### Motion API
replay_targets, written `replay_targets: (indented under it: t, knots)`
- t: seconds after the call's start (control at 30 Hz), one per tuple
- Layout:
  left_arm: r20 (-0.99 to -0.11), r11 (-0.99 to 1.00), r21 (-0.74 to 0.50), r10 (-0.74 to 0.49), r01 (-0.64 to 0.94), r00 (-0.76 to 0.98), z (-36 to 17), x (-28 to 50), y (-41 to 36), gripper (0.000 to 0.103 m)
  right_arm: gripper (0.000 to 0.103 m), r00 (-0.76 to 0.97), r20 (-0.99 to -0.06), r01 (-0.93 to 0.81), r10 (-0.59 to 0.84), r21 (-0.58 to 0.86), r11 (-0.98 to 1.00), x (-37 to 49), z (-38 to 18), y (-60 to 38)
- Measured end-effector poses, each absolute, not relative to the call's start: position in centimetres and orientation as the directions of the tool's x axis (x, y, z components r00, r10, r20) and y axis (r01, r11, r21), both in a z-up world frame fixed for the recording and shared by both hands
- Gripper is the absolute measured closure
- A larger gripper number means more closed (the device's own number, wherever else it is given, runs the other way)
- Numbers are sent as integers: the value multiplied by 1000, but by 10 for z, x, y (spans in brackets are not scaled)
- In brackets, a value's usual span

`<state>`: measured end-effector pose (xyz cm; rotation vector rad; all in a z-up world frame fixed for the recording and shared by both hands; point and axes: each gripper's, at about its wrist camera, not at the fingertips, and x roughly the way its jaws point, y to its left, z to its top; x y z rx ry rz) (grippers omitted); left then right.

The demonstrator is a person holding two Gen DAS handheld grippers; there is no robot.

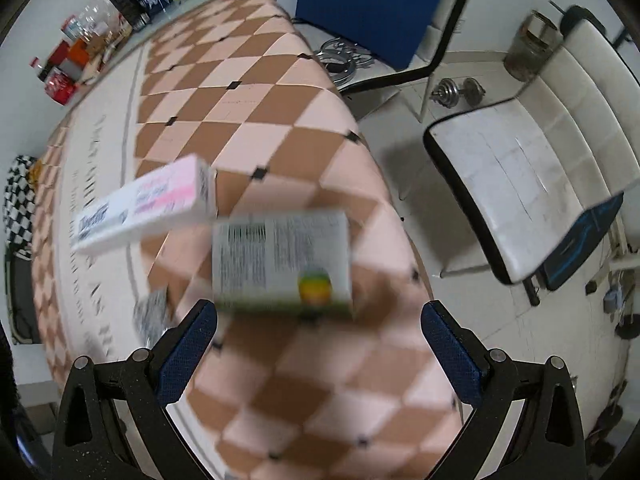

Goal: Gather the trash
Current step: 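Grasp the green-white medicine box with the right tool while the left grasps a blister pack, then carry the medicine box and blister pack over the trash bin with both tools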

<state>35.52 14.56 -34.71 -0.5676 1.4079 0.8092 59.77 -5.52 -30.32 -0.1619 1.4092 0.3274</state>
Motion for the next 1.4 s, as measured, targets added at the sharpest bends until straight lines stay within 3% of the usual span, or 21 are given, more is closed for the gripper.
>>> replay_targets:
  t: [0.3,0.33,0.6,0.73,0.77,0.83,0.87,0.93,1.4]
  knots:
    - [-993,621,108,109,-776,-50,-357,403,151,6,1,-23,-998,-391,50,55,919,621,-362,-5]
    - [-994,621,94,98,-778,-42,-357,406,150,6,5,-6,-998,-391,67,64,918,623,-360,-6]
    - [-997,665,-81,-45,-743,68,-364,453,125,7,6,35,-992,-367,118,97,925,636,-349,-53]
    - [-996,693,-89,-62,-715,65,-370,469,115,8,6,41,-991,-351,124,102,931,642,-349,-59]
    - [-996,699,-86,-59,-710,63,-370,472,113,10,6,42,-991,-351,125,102,931,643,-349,-62]
    - [-998,708,-68,-52,-703,44,-372,475,111,37,6,45,-991,-353,123,100,930,642,-348,-63]
    - [-998,710,-59,-47,-702,36,-372,476,110,38,6,44,-991,-354,125,102,930,641,-347,-61]
    - [-999,712,-52,-30,-700,43,-369,476,112,49,6,45,-991,-355,127,103,929,639,-344,-61]
    - [-976,754,37,168,-655,139,-287,403,94,49,6,117,-977,-432,179,112,895,584,-292,-60]
